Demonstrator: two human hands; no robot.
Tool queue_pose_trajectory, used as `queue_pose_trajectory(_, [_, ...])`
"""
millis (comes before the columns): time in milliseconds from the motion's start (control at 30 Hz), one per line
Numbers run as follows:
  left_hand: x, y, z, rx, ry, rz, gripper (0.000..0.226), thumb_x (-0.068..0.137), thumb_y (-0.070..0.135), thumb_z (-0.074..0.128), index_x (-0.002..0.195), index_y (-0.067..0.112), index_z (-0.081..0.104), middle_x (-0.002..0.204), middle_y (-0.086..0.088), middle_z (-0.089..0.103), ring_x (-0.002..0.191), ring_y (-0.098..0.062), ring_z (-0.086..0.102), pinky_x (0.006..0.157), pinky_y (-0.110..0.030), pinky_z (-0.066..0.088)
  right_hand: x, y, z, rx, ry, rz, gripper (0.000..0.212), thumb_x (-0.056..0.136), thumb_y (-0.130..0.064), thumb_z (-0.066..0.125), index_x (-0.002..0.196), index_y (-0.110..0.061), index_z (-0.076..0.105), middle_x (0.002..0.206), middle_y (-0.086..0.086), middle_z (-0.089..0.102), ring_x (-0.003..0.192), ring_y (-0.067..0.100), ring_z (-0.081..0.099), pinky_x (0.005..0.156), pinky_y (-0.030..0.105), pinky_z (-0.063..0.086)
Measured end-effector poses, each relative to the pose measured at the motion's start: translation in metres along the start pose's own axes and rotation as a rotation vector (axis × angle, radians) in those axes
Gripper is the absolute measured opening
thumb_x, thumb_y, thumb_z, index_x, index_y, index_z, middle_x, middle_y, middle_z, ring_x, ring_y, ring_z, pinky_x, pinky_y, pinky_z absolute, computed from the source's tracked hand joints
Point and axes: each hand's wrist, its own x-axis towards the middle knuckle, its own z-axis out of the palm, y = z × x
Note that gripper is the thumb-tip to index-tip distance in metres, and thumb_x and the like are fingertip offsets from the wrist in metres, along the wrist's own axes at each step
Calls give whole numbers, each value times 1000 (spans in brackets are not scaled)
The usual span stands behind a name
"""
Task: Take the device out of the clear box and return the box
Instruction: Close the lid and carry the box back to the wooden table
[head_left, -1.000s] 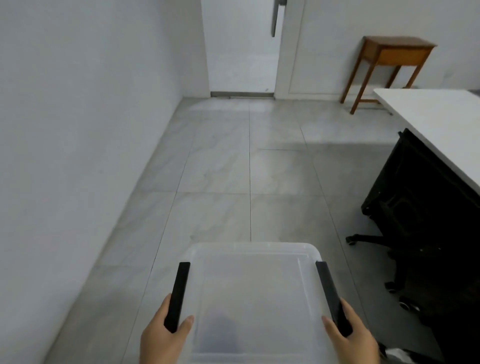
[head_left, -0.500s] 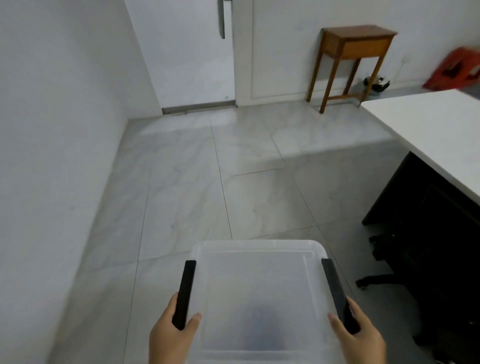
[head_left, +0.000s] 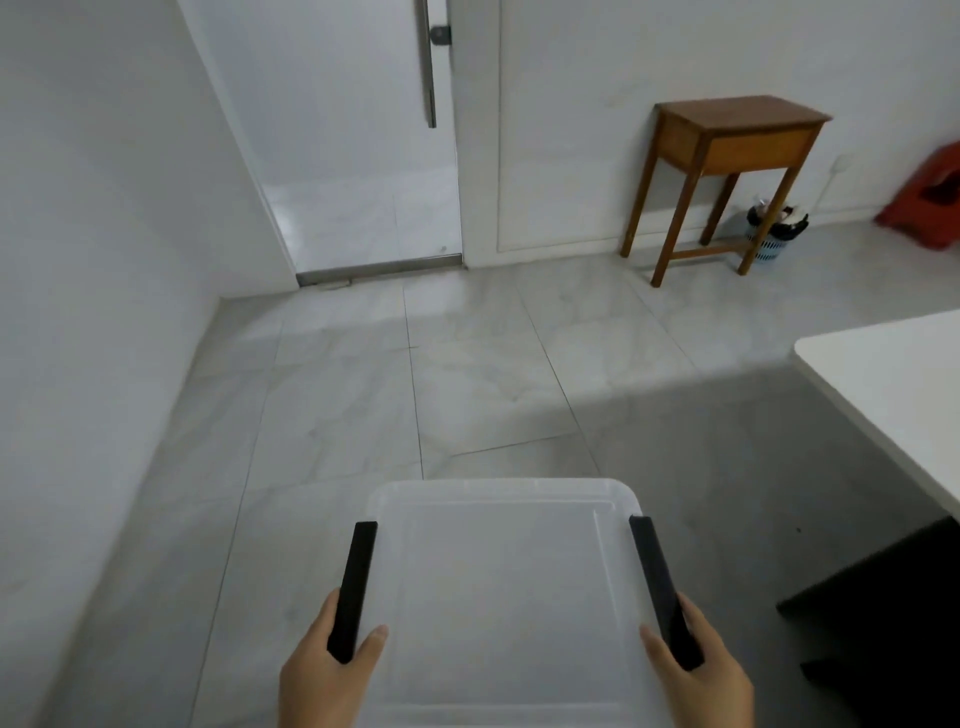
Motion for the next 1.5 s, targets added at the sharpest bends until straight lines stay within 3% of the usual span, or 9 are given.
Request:
queue_pose_trajectory(267, [212, 142, 91, 36, -93, 63, 61, 72, 12, 71, 128, 10, 47, 120, -16, 61, 110, -32, 56, 99, -37, 38, 196, -126, 62, 20, 113, 80, 51, 73, -12, 70, 122, -10, 54, 118, 18, 64, 110, 33, 57, 103, 40, 37])
queue_pose_trajectory(400, [300, 238, 139, 23, -174, 159, 59, 73, 7, 69, 128, 9, 46, 106, -10, 59, 108, -30, 55, 88, -33, 38, 284, -189, 71, 66, 233, 104, 52, 73, -11, 70, 122, -9, 54, 118, 18, 64, 110, 32, 57, 104, 40, 37])
queue_pose_trajectory(633, [420, 339, 262, 120, -332, 156, 63, 73, 15, 71, 130, 11, 44, 122, -15, 60, 110, -30, 55, 98, -35, 39, 434, -247, 70, 90, 292, 212, 54, 72, -11, 71, 123, -7, 53, 121, 18, 62, 111, 33, 57, 103, 41, 37])
queue_pose_trajectory(800, [505, 445, 357, 152, -354, 209, 54, 74, 14, 69, 124, 13, 49, 105, -12, 61, 95, -26, 55, 89, -34, 41, 574, -313, 50, 123, 350, 214, 53, 75, -11, 69, 125, -8, 52, 117, 20, 63, 110, 33, 57, 99, 39, 39])
queue_pose_trajectory(1000, [582, 565, 451, 180, -360, 237, 58, 73, 15, 70, 127, 13, 47, 116, -16, 62, 107, -33, 56, 95, -38, 39, 712, -390, 24, 182, 396, 160, 51, 75, -9, 68, 124, -9, 52, 117, 18, 63, 107, 31, 58, 97, 38, 40])
queue_pose_trajectory(1200, [664, 643, 568, 233, -455, 212, 60, 72, 14, 71, 127, 12, 47, 116, -15, 62, 106, -30, 57, 95, -36, 39, 853, -418, 13, 185, 424, 272, 51, 73, -8, 70, 121, -3, 54, 114, 20, 64, 100, 32, 59, 96, 37, 41])
queue_pose_trajectory(1300, [704, 700, 632, 227, -487, 250, 59, 71, 11, 71, 125, 10, 48, 107, -17, 63, 98, -29, 58, 88, -34, 40, 929, -443, 1, 204, 491, 298, 51, 72, -6, 70, 120, -2, 55, 108, 20, 65, 103, 35, 59, 94, 37, 42])
queue_pose_trajectory(1400, [739, 774, 697, 227, -530, 301, 60, 73, 12, 70, 127, 11, 47, 116, -18, 62, 106, -31, 57, 92, -35, 40, 1003, -475, -26, 247, 584, 312, 50, 72, -4, 70, 120, -2, 55, 109, 24, 64, 103, 35, 59, 87, 33, 40])
queue_pose_trajectory(1500, [759, 844, 760, 218, -598, 392, 58, 74, 11, 69, 127, 12, 46, 117, -16, 61, 106, -31, 56, 87, -33, 39, 1063, -500, -55, 297, 676, 321, 51, 71, -3, 71, 120, -1, 55, 114, 24, 63, 106, 35, 59, 94, 38, 41])
